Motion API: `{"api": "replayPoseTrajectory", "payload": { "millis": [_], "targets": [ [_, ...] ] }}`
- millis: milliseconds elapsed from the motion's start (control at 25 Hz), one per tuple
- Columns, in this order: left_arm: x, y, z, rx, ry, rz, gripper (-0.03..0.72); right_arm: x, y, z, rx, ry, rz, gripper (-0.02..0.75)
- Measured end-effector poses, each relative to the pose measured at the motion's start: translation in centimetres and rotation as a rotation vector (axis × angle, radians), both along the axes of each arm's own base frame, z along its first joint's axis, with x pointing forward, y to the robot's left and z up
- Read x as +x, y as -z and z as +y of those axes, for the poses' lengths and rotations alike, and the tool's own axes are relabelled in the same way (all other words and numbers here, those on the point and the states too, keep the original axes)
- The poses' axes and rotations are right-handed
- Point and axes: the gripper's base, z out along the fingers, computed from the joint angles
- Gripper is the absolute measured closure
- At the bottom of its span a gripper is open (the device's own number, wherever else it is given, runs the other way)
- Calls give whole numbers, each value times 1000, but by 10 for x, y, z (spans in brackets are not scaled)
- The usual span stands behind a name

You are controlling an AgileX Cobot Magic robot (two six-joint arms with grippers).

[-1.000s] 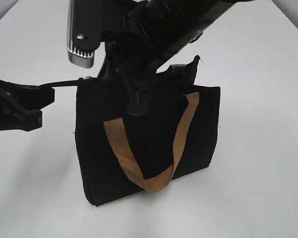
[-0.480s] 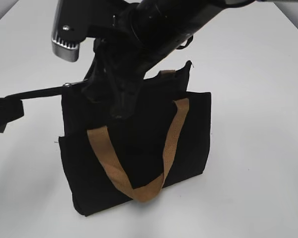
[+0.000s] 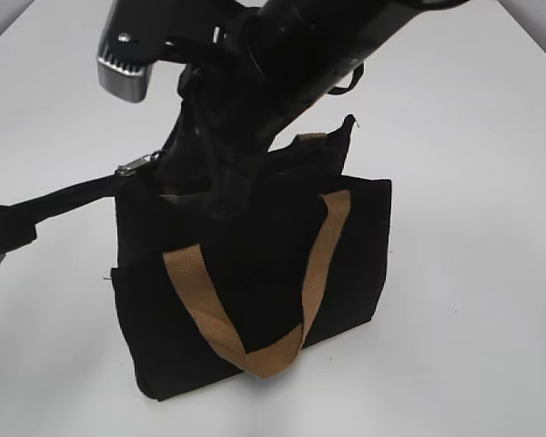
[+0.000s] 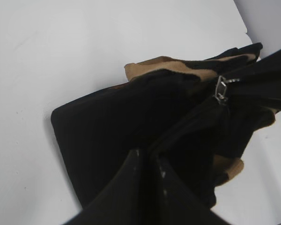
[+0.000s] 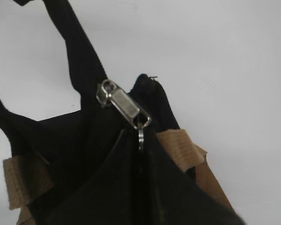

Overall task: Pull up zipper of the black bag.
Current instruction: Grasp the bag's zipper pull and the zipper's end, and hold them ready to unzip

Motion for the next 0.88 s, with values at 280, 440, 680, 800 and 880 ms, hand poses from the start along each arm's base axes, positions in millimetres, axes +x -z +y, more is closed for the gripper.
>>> {"api": "replayPoseTrajectory", "payload": {
  "millis": [280,440,680,800,880],
  "targets": [
    [5,-1,-2,-16,-16,-16,676,-11,-21,-8,68,48,64,718],
    [18,3,-5,-7,-40,-43,676,-10,-24,-11,100,71,78,719],
    [32,7,-9,17,-58,-101,676,5,-16,-11,84,110,3,721],
    [41,5,-10,24,-70,-193,676,15,-17,-13,103,165,-62,721],
    [48,3,-12,28,-76,-267,676,21,-18,-18,120,199,-86,721]
  ]
}}
